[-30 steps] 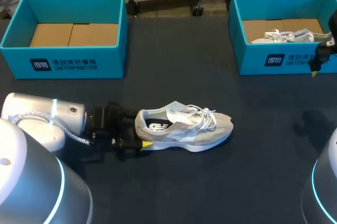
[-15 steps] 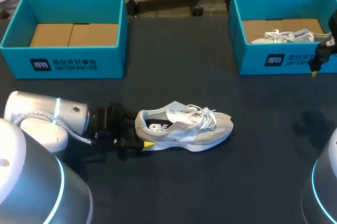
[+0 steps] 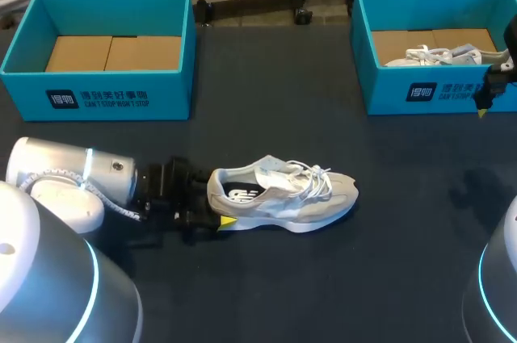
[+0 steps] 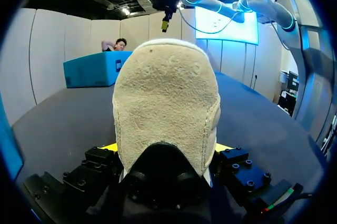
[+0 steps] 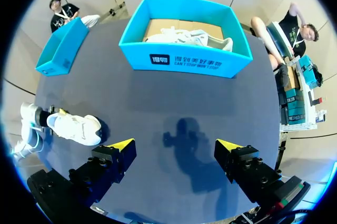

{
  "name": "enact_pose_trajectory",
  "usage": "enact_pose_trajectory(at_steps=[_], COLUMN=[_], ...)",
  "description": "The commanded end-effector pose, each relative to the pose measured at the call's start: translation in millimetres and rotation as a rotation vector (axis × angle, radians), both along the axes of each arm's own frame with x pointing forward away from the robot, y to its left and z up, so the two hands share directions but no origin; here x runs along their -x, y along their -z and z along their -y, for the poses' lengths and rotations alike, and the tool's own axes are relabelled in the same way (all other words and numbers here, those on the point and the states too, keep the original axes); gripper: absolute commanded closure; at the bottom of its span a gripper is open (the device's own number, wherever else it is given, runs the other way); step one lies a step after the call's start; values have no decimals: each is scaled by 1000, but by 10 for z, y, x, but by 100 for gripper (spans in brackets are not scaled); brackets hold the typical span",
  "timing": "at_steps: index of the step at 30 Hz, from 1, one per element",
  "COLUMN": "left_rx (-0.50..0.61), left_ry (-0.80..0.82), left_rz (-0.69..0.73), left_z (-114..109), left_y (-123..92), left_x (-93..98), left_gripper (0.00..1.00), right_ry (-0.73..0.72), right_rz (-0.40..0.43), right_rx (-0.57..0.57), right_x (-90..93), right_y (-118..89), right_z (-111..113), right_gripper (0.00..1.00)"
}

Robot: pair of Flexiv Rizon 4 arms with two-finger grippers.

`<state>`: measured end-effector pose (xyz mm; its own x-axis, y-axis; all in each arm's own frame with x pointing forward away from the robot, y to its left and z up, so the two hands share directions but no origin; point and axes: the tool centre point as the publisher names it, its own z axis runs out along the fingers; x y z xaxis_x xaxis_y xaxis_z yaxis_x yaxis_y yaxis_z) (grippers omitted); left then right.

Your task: Take the shoe out of the shoebox, open the shoe tongue, remove and reinsert the insole, then place the shoe into the shoebox

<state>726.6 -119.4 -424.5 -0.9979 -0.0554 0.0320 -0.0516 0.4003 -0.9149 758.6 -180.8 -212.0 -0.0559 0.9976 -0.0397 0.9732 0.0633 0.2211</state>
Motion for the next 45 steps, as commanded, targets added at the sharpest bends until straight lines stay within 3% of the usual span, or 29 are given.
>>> enact_pose_trajectory(at_steps=[1, 6, 16, 30, 45], left_rx=[-4, -4, -4, -4, -4], left_ry=[1, 1, 1, 1, 1], left_rz=[-1, -1, -1, -1, -1], left_z=[-1, -1, -1, -1, -1], left_y=[12, 12, 12, 12, 12], left_x=[-3, -3, -3, -3, -3], left_gripper=[100, 100, 100, 100, 100], right_ry=[0, 99, 155, 104, 99], right_rz=[1, 13, 3, -41, -61], right_rx=[-1, -31, -26, 10, 4], right_x=[2, -101, -172, 91, 419], right_y=[7, -22, -130, -192, 125], right_z=[-2, -187, -1024, -2085, -3106], right_gripper=[0, 0, 0, 0, 0])
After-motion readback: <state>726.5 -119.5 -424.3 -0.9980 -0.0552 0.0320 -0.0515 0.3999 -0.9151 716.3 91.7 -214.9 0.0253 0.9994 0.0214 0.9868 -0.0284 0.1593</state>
